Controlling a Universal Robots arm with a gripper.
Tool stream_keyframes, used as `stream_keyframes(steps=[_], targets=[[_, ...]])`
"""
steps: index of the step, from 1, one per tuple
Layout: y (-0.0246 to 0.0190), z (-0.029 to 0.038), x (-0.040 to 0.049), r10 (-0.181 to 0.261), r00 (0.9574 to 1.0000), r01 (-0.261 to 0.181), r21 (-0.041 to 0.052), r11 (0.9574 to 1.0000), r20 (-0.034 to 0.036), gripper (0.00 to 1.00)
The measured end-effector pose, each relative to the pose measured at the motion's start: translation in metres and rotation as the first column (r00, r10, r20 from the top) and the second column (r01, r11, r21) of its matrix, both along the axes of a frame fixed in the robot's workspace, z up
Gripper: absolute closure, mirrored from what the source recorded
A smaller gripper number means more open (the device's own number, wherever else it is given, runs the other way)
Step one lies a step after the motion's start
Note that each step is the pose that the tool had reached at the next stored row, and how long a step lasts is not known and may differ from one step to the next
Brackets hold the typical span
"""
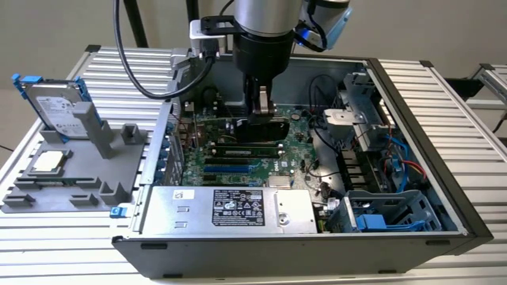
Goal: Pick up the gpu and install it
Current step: 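Insert the gpu into the slot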
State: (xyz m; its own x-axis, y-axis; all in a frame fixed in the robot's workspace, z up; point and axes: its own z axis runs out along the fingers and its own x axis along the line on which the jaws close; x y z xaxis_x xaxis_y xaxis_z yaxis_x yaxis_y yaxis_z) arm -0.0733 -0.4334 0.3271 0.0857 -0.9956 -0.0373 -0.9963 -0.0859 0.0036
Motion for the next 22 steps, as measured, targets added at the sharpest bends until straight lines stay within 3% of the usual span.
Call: stream_keyframes(steps=[22], targets=[[0.0,-0.0038,0.0,0.0,1.0,0.0,0.0,1.0,0.0001,1.0]])
